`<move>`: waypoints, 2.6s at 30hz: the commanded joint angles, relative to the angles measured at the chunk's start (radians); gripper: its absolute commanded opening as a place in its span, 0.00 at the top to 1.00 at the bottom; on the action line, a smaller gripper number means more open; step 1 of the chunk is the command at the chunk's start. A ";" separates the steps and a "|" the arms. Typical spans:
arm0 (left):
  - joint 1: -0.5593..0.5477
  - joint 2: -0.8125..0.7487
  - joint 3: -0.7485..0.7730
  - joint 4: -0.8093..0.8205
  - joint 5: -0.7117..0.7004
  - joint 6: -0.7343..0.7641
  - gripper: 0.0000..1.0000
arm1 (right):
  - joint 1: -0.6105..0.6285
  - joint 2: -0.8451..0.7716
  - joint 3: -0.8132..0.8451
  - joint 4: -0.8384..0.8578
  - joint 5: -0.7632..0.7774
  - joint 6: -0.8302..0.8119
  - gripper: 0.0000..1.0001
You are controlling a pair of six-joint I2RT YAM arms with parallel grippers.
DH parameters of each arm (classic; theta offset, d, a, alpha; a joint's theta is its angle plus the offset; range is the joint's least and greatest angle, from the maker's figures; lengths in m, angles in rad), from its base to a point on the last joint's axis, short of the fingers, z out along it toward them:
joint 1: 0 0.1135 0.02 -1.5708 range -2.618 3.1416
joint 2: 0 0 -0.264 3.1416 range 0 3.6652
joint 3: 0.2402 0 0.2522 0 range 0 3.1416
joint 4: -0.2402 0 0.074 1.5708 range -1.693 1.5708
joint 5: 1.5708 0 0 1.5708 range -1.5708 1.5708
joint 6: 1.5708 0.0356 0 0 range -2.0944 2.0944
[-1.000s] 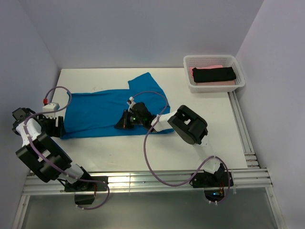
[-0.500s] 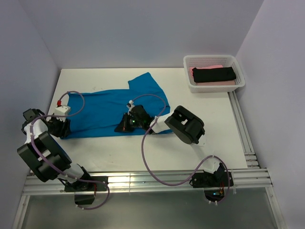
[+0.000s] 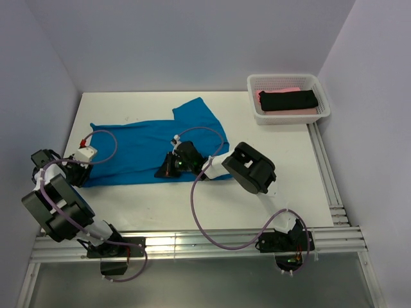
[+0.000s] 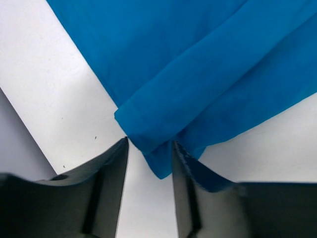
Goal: Roll the t-shirts
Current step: Fold the tshirt
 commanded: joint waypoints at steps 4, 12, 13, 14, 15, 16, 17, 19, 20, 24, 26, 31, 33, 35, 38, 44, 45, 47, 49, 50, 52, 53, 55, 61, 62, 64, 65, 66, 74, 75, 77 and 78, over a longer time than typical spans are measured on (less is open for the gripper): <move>0.013 0.042 0.050 -0.008 0.001 0.095 0.57 | -0.003 0.016 0.019 -0.072 -0.005 -0.006 1.00; 0.011 0.036 0.054 -0.009 0.018 0.121 0.60 | -0.001 0.028 0.029 -0.072 -0.008 0.003 1.00; 0.013 0.032 0.052 -0.005 0.018 0.125 0.62 | -0.001 0.030 0.031 -0.072 -0.008 0.003 1.00; 0.013 0.032 0.050 -0.002 0.019 0.125 0.62 | -0.003 0.028 0.029 -0.072 -0.008 0.005 1.00; 0.010 0.032 0.050 -0.002 0.019 0.127 0.64 | -0.001 0.027 0.029 -0.071 -0.007 0.003 1.00; 0.010 0.040 0.052 -0.004 0.018 0.131 0.66 | -0.003 0.025 0.028 -0.071 -0.007 0.005 1.00; 0.007 0.045 0.055 -0.007 0.015 0.130 0.67 | -0.001 0.025 0.028 -0.071 -0.007 0.005 1.00; 0.002 0.065 0.070 -0.022 0.007 0.135 0.73 | -0.003 0.025 0.026 -0.072 -0.007 0.003 1.00; -0.001 0.071 0.076 -0.036 0.007 0.136 0.76 | -0.003 0.025 0.026 -0.072 -0.007 0.003 1.00; 0.001 0.106 0.118 -0.079 0.004 0.139 1.00 | -0.001 0.025 0.022 -0.071 -0.007 0.003 1.00; -0.001 0.123 0.145 -0.110 0.013 0.135 1.00 | -0.001 0.027 0.023 -0.072 -0.007 0.003 1.00; -0.001 0.173 0.233 -0.165 0.045 0.075 1.00 | -0.003 0.024 0.017 -0.069 -0.004 0.002 1.00; -0.003 0.193 0.260 -0.147 0.048 0.011 1.00 | -0.003 0.024 0.014 -0.068 -0.004 0.002 1.00; -0.012 0.218 0.288 -0.156 0.051 -0.028 1.00 | -0.003 0.024 0.013 -0.066 -0.004 0.002 1.00; -0.018 0.272 0.343 -0.186 0.071 -0.082 1.00 | -0.004 0.024 0.011 -0.066 -0.005 0.000 1.00; -0.033 0.345 0.411 -0.183 0.090 -0.181 1.00 | -0.003 0.021 0.006 -0.066 -0.004 -0.005 1.00; -0.039 0.354 0.417 -0.185 0.081 -0.206 1.00 | -0.004 0.022 0.005 -0.068 -0.004 -0.005 1.00; -0.056 0.371 0.434 -0.182 0.074 -0.229 1.00 | -0.003 0.019 0.003 -0.066 -0.004 -0.006 1.00; -0.062 0.394 0.452 -0.182 0.084 -0.284 1.00 | -0.003 0.019 0.002 -0.066 -0.002 -0.006 1.00; -0.061 0.404 0.480 -0.189 0.085 -0.301 1.00 | -0.003 0.016 0.000 -0.066 -0.001 -0.008 1.00; -0.061 0.434 0.509 -0.200 0.090 -0.356 1.00 | -0.003 0.018 -0.001 -0.066 -0.002 -0.008 1.00; -0.061 0.449 0.533 -0.205 0.087 -0.391 1.00 | -0.004 0.016 -0.001 -0.065 -0.002 -0.009 1.00; -0.062 0.465 0.555 -0.217 0.093 -0.424 1.00 | -0.004 0.014 -0.001 -0.065 -0.002 -0.008 1.00; -0.061 0.496 0.604 -0.229 0.099 -0.543 0.47 | -0.004 0.019 0.000 -0.057 -0.007 -0.006 1.00; -0.061 0.479 0.592 -0.213 0.093 -0.577 0.43 | -0.004 0.019 0.000 -0.057 -0.008 -0.006 1.00; -0.053 0.460 0.580 -0.179 0.093 -0.599 0.38 | -0.004 0.018 0.000 -0.058 -0.008 -0.009 1.00; -0.055 0.442 0.571 -0.171 0.090 -0.620 0.37 | -0.003 0.016 -0.001 -0.059 -0.008 -0.011 1.00; -0.052 0.434 0.570 -0.166 0.097 -0.626 0.37 | -0.003 0.014 -0.001 -0.060 -0.007 -0.012 1.00; -0.050 0.289 0.462 -0.283 0.189 -0.308 0.38 | -0.004 0.018 -0.003 -0.052 -0.011 -0.008 1.00; -0.050 0.269 0.439 -0.286 0.191 -0.266 0.38 | -0.003 0.018 -0.004 -0.049 -0.011 -0.008 1.00; -0.049 0.220 0.378 -0.310 0.193 -0.121 0.37 | -0.003 0.019 -0.007 -0.045 -0.013 -0.006 1.00; -0.050 0.207 0.359 -0.324 0.189 -0.084 0.36 | -0.004 0.021 -0.007 -0.045 -0.013 -0.005 1.00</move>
